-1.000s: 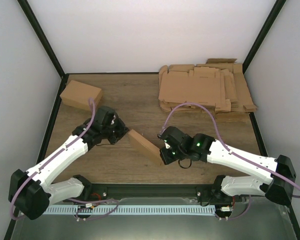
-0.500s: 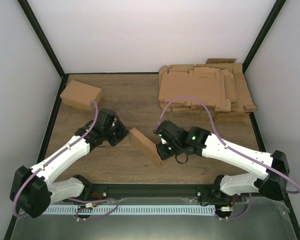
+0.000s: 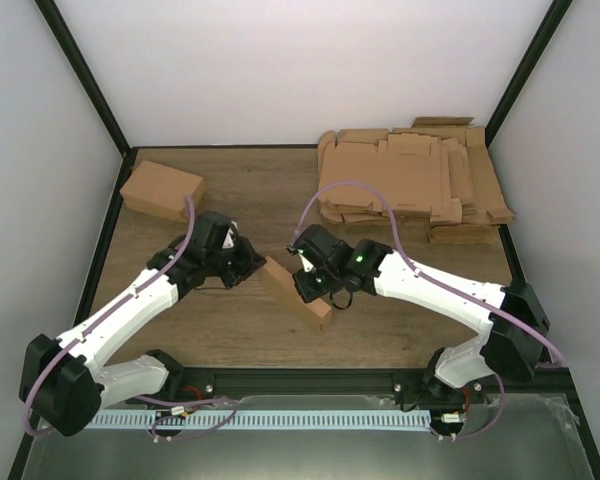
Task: Fold the paper box
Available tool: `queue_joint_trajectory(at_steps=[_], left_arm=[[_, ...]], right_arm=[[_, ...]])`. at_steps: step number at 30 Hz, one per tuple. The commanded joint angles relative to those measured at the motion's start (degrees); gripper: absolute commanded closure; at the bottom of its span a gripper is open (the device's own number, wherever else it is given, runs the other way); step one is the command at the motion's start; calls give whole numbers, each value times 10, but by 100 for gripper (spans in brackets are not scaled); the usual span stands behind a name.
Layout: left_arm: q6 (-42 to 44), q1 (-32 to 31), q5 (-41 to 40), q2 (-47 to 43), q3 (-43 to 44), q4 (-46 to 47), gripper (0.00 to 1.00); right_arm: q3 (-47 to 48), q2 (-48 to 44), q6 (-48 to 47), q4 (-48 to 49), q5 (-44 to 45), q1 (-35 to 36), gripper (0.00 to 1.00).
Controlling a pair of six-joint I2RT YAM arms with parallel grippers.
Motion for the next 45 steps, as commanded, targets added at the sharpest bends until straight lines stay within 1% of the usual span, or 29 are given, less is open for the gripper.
queue_joint_trajectory(at_steps=[1, 4, 7, 10, 17, 21, 24, 28, 30, 33, 36, 38, 42, 45], left_arm=[[9, -2, 87, 15, -5, 61, 96], [5, -5, 104, 28, -24, 92, 96], [5, -6, 103, 43, -45, 110, 96], [21, -6, 92, 60, -49, 95, 96], [21, -6, 94, 47, -21, 79, 96], [15, -7, 112, 37, -5, 74, 96], [8, -17, 121, 36, -8, 88, 96], [6, -33, 124, 56, -29, 111, 96], [7, -36, 125, 65, -44, 119, 96], [14, -36, 111, 69, -52, 110, 96], [10, -39, 117, 64, -44, 107, 96], [6, -49, 122, 57, -23, 104, 96], [9, -82, 115, 64, 10, 86, 96], [14, -95, 114, 78, -5, 88, 96]], right_arm=[[-24, 15, -13, 26, -18, -4, 98], [-22, 2, -12, 30, -7, -4, 99], [14, 1, -19, 18, -1, -6, 99], [49, 11, -24, 12, -8, -6, 99], [-1, 46, -26, 53, -14, -7, 99], [-13, 48, -22, 63, -8, -9, 99], [3, 34, -22, 52, -8, -8, 99], [24, 0, -23, 31, -14, -9, 99], [16, -17, -19, 23, -26, -8, 99], [-38, -31, -9, 34, -39, -8, 99], [-81, -16, 0, 42, -36, -8, 99], [-93, -14, 4, 44, -30, -8, 99], [-78, -38, 3, 34, -32, -8, 99], [-59, -65, 4, 15, -41, -8, 99]])
